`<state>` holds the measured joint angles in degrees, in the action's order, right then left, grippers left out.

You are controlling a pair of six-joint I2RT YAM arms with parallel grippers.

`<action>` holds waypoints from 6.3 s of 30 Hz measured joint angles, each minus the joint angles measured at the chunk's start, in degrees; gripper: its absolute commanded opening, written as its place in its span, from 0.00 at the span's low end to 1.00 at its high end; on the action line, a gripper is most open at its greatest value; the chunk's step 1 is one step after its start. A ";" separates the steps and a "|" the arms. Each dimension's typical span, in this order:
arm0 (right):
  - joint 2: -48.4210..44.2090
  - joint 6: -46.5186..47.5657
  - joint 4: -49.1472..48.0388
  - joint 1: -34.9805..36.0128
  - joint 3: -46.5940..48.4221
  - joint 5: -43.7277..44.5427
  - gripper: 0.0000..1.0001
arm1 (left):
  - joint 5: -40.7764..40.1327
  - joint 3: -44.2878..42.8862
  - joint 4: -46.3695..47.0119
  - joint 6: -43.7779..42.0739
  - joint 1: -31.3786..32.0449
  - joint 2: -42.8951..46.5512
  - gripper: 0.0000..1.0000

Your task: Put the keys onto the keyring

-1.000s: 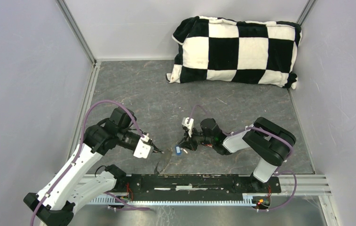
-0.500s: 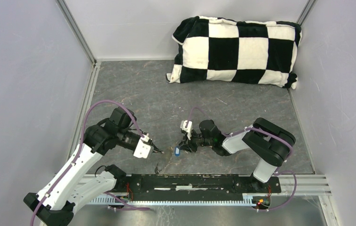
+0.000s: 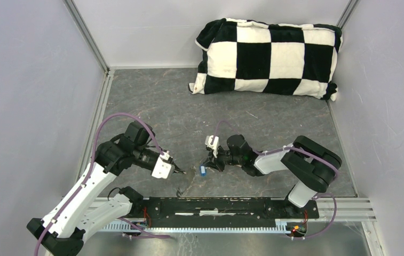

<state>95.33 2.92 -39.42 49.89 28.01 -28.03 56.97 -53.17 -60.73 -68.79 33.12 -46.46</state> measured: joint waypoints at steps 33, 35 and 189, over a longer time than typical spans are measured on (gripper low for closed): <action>-37.90 25.99 30.69 13.70 7.39 -0.17 0.00 | 7.21 0.00 0.02 2.47 -0.02 -1.97 0.02; -37.81 27.78 33.22 14.67 9.75 0.59 0.00 | 7.85 0.00 0.00 2.36 -0.02 -1.70 0.02; -39.93 40.13 45.22 29.86 19.41 14.05 0.00 | 8.98 -1.44 4.37 3.56 0.00 -3.61 0.02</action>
<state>55.40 43.05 5.80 79.75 47.42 -13.98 65.95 -54.61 -56.36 -65.23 33.12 -50.06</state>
